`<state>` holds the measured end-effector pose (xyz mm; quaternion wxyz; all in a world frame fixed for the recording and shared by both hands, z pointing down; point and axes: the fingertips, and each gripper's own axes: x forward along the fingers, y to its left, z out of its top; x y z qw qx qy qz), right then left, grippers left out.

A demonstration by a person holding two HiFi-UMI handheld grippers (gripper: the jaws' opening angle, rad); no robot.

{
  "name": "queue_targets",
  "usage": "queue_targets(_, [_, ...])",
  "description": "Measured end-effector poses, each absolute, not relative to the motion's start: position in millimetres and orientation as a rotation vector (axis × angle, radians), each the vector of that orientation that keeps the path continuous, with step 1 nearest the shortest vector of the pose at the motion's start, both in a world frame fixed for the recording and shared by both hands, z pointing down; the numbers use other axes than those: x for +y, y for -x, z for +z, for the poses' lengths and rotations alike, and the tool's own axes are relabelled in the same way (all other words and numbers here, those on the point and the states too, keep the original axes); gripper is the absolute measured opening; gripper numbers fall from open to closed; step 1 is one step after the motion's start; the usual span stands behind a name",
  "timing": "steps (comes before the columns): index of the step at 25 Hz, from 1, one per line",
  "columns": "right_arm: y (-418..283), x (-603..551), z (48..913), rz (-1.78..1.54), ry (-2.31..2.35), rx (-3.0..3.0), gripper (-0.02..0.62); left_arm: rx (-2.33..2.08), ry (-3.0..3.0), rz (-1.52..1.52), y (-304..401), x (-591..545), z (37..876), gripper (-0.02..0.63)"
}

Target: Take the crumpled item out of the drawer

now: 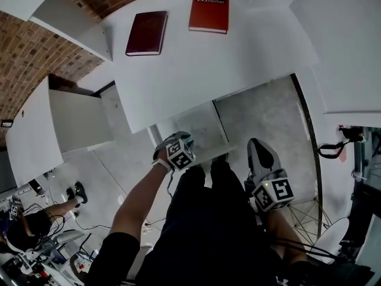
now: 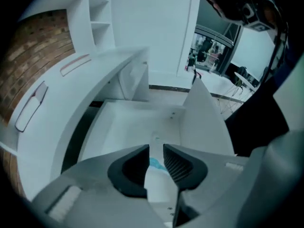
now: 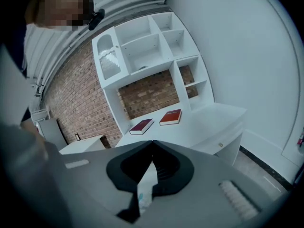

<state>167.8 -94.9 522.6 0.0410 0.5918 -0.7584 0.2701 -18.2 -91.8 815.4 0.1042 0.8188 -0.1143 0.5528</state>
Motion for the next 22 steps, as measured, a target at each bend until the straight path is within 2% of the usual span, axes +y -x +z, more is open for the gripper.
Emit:
queue_targets(9, [-206.6,-62.5,533.1,0.868,-1.963,-2.163,0.003,-0.059,-2.31,1.915,18.6,-72.1,894.3,0.112])
queue_targets(22, [-207.2,-35.8,554.5,0.921,-1.952,-2.064,0.003,-0.018,-2.138,1.948,16.0,-50.9,952.9,0.11])
